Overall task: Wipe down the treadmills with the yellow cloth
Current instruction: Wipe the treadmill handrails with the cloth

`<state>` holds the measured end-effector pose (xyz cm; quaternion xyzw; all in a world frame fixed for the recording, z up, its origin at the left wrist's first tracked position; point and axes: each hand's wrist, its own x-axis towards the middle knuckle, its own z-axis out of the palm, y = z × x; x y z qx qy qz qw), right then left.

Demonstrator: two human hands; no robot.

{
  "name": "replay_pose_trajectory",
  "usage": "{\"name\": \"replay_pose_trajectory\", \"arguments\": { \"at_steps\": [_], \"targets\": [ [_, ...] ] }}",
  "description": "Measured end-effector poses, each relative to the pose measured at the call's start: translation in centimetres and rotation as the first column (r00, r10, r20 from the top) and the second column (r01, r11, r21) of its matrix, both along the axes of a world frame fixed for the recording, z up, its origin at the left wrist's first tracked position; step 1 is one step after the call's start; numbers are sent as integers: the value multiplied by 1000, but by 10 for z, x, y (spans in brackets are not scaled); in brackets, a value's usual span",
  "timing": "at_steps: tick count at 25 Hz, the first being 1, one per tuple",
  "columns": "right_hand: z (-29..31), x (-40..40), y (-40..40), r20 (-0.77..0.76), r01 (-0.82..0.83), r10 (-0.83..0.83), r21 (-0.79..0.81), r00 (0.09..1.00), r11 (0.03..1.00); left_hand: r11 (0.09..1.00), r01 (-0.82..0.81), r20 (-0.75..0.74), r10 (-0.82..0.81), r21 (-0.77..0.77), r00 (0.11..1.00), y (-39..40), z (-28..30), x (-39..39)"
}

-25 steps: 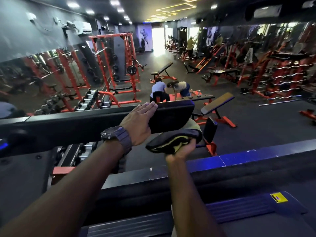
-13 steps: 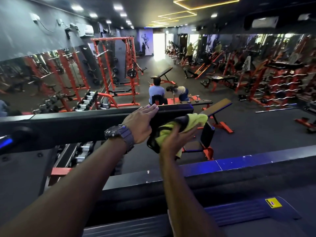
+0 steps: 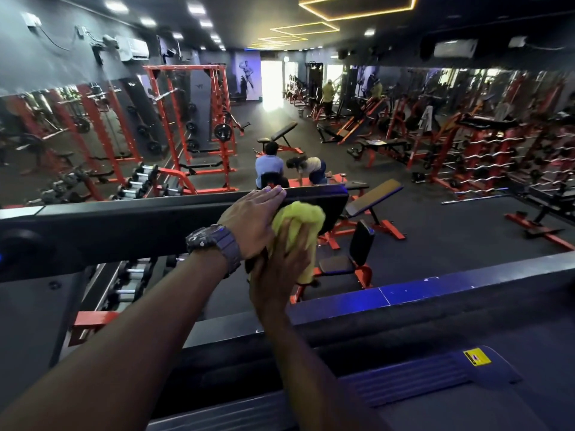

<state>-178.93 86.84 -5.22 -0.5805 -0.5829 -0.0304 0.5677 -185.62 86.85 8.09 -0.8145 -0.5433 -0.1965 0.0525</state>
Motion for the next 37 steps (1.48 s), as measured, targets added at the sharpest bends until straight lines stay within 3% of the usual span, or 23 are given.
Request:
{"name": "replay_pose_trajectory", "arguments": {
  "at_steps": [2, 6, 8, 11, 14, 15, 18, 20, 23, 25, 28, 29, 33, 37],
  "targets": [
    [13, 20, 17, 29, -45, 44, 65, 999, 997, 1000, 6, -4, -6, -17, 1000, -1, 1, 1],
    [54, 29, 32, -193, 133, -111, 103, 975, 986, 999, -13, -20, 12, -40, 1000, -5, 6, 4],
    [26, 3, 4, -155, 15, -15, 0, 988, 1000, 998, -2, -7, 2, -56, 1000, -5, 8, 5],
    [23, 32, 14, -105, -64, 70, 65, 992, 996, 998, -3, 5, 4, -60, 1000, -4, 6, 2],
    [62, 53, 39, -434, 105, -83, 26, 897, 994, 999, -5, 10, 6, -52, 1000, -4, 5, 3],
    [57, 40, 33, -443, 125, -100, 27, 891, 992, 999, -7, 4, 7, -54, 1000, -4, 5, 4],
    [20, -6, -9, -344, -38, 17, -55, 939, 998, 997, 0, -16, -2, -72, 1000, -2, 8, 3],
    [22, 16, 5, -437, -168, 163, 28, 884, 985, 997, 7, -45, -11, -74, 999, -1, 6, 1],
    [51, 43, 29, -448, 35, -2, 65, 894, 997, 999, 7, -89, -10, -37, 996, -3, 4, -12],
    [45, 14, 10, -437, -18, 36, 47, 899, 999, 995, -52, -128, 63, 84, 990, -7, 1, -33],
    [13, -15, -17, -233, -155, 157, 28, 960, 988, 971, -169, -119, 190, 170, 975, -19, -8, -71],
    [20, -4, -6, -237, -173, 180, 51, 955, 984, 970, -180, -112, 199, 163, 974, -22, -11, -78],
    [64, 7, 17, -431, 64, -28, 71, 902, 995, 972, -191, -13, 194, 138, 981, -17, -14, -74],
    [18, -53, -29, -367, -82, 33, -119, 930, 990, 980, -162, 25, 160, 119, 987, -20, -12, -78]
  ]
}}
